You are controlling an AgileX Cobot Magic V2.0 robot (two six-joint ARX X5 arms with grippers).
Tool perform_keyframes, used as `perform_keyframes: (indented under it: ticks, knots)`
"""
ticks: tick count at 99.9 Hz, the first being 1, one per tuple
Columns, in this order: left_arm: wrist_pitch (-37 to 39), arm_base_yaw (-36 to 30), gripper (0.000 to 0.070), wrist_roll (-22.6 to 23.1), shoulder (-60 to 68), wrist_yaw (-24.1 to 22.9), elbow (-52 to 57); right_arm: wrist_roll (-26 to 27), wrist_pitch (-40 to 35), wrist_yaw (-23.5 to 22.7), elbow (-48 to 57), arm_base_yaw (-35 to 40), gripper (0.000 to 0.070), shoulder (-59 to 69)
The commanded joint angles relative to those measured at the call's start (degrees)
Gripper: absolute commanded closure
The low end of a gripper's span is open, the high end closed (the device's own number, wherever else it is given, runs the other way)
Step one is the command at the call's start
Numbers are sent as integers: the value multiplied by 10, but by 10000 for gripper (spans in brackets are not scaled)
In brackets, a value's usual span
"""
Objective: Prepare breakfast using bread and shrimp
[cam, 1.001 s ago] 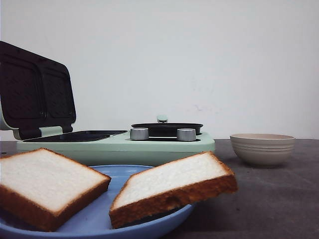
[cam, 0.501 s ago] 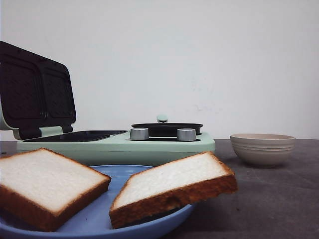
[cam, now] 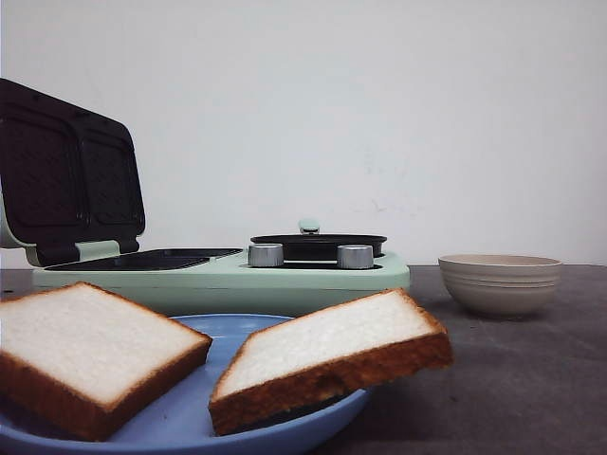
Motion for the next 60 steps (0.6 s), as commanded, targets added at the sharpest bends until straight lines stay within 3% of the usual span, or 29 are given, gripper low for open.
perform_keyframes:
  ticks: [1,7,13,29,60]
  knots:
    - [1,-9,536,-12,3,3,-10,7,3,-2,9,2,700,1]
    - [1,-19,458,-22,3,3,-23,10,3,-2,9,2,700,1]
    - [1,-29,424,-28,3,4,-38,11,3,-5,9,2,700,1]
    - [35,-53,420,-69,2,20,-75,11,3,-16,9,2,700,1]
    - [99,-91,420,-99,3,7,-87,14,3,-15,9,2,700,1]
